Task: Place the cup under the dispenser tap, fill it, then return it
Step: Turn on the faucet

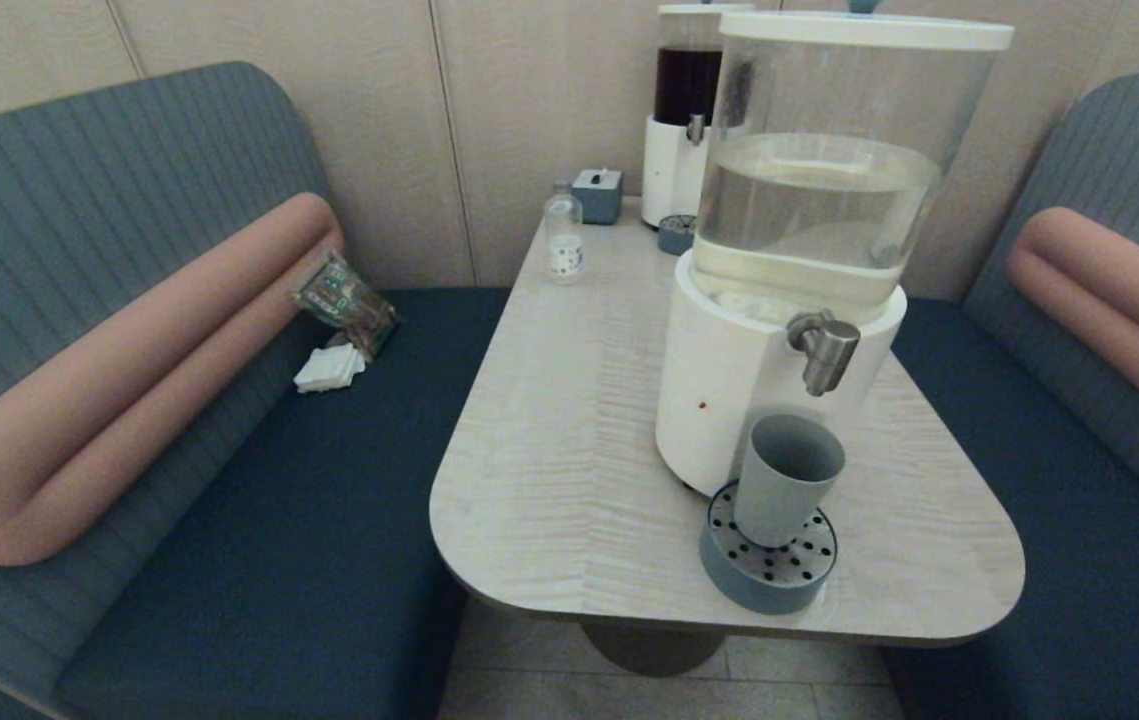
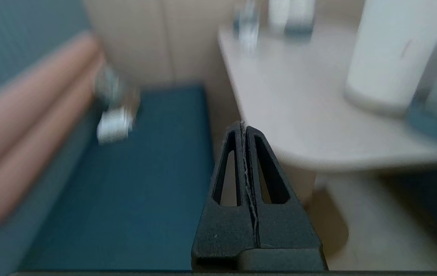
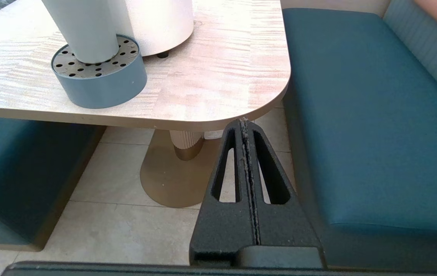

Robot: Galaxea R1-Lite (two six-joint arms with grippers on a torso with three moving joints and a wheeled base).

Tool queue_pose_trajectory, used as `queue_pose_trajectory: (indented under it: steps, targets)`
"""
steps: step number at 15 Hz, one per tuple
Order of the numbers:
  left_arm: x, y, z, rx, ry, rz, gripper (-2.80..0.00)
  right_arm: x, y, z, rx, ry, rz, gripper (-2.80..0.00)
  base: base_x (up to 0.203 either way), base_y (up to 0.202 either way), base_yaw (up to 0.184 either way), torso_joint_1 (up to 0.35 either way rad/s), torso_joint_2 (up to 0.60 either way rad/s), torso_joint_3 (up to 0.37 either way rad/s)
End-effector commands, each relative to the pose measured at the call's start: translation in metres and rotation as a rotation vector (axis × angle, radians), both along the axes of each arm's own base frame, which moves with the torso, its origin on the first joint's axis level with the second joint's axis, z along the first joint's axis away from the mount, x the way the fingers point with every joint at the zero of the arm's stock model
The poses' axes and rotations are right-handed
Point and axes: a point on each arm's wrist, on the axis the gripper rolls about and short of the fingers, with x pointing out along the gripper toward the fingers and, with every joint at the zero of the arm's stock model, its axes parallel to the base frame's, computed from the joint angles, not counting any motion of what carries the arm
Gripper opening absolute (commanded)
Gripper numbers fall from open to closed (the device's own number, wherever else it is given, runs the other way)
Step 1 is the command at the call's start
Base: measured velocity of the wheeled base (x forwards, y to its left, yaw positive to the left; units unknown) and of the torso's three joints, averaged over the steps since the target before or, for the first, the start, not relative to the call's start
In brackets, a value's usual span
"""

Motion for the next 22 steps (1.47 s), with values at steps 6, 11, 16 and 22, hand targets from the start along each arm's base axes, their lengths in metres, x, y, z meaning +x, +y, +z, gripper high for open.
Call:
queue_pose_trajectory:
  steps: [6, 11, 16, 22]
  targets:
    - [0.001, 0.004, -0.024, 0.071, 0.167, 0.165, -2.80, 0.000, 0.000, 0.000, 0.000, 0.002, 0.000, -2.80, 0.000, 0.000, 0.000, 0.000, 0.00, 0.000]
    - [0.001, 0.003, -0.028, 0.058, 0.212, 0.148, -2.80, 0.000, 0.000, 0.000, 0.000, 0.002, 0.001, -2.80, 0.000, 0.000, 0.000, 0.000, 0.00, 0.000]
    - [0.001, 0.003, -0.028, 0.050, 0.203, 0.150, -2.80, 0.000, 0.000, -0.001, 0.007, 0.002, -0.002, -2.80, 0.000, 0.000, 0.000, 0.000, 0.00, 0.000]
    - [0.001, 0.003, -0.028, 0.050, 0.203, 0.150, -2.80, 0.000, 0.000, 0.000, 0.013, 0.000, -0.003, -2.80, 0.000, 0.000, 0.000, 0.000, 0.00, 0.000]
